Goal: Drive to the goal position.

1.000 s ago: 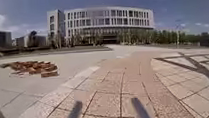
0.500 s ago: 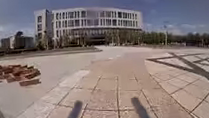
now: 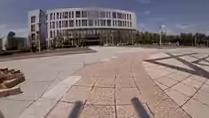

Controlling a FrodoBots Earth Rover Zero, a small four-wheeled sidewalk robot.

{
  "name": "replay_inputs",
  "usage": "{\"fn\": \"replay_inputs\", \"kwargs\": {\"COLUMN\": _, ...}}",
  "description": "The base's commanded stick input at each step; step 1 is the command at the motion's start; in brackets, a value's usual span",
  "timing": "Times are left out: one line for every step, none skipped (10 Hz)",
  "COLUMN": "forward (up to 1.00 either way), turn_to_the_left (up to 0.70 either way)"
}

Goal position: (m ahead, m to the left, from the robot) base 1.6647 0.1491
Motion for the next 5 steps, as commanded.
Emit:
{"fn": "replay_inputs", "kwargs": {"forward": 0.7, "turn_to_the_left": 0.0}}
{"fn": "replay_inputs", "kwargs": {"forward": 0.7, "turn_to_the_left": 0.0}}
{"fn": "replay_inputs", "kwargs": {"forward": 0.7, "turn_to_the_left": 0.0}}
{"fn": "replay_inputs", "kwargs": {"forward": 0.7, "turn_to_the_left": 0.0}}
{"fn": "replay_inputs", "kwargs": {"forward": 0.7, "turn_to_the_left": -0.06}}
